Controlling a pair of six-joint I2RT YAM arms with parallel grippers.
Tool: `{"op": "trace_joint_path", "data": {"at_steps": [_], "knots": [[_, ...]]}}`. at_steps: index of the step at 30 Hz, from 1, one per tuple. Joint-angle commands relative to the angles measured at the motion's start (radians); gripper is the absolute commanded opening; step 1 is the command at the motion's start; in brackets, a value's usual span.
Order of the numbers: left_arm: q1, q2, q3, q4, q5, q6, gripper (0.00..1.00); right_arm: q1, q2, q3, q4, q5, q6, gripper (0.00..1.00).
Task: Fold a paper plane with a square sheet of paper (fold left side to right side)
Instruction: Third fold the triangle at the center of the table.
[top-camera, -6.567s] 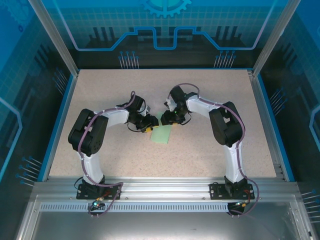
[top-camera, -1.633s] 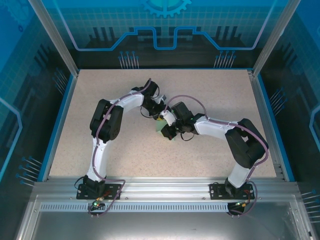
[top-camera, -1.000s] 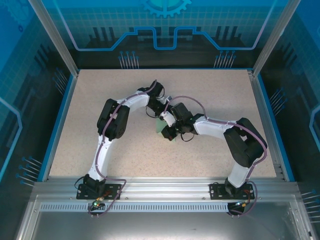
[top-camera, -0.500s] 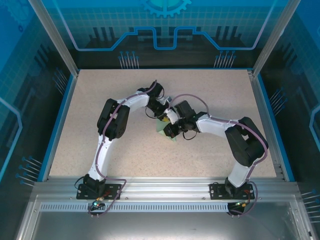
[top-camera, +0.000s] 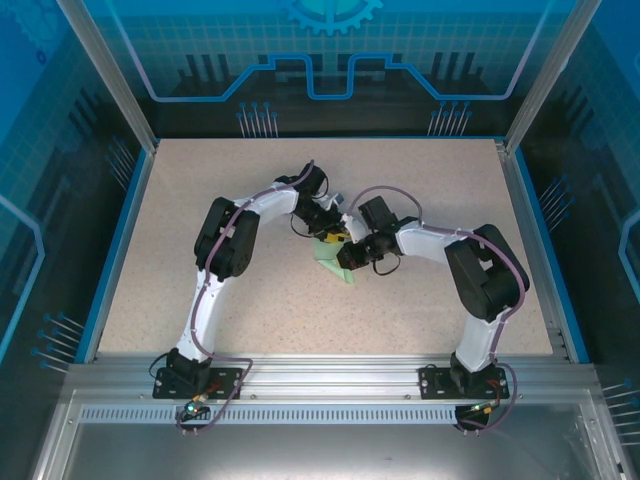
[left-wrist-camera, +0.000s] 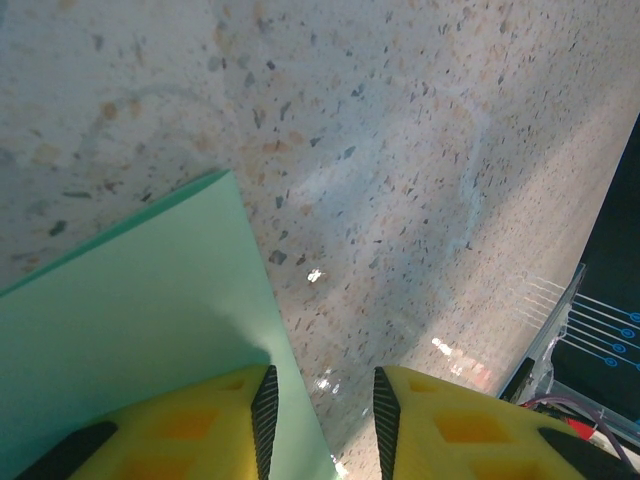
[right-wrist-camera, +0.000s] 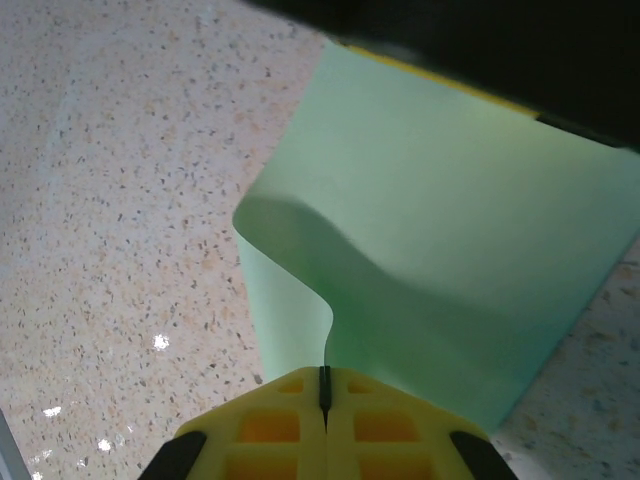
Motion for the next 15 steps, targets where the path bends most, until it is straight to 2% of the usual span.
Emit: {"op": "trace_joint_path", "data": {"at_steps": [1,15], "knots": [[-0.002,0.020,-0.030,-0.060,-0.064,0.022,0.35,-0.029,0.022,0.038,-0.038,-0.025,0.016,0.03],[-0.003,0.019,-0.031,-0.061,-0.067,0.023,0.34,-0.054,0.085,0.101,-0.080,-0.016,0.002,0.03]]}}
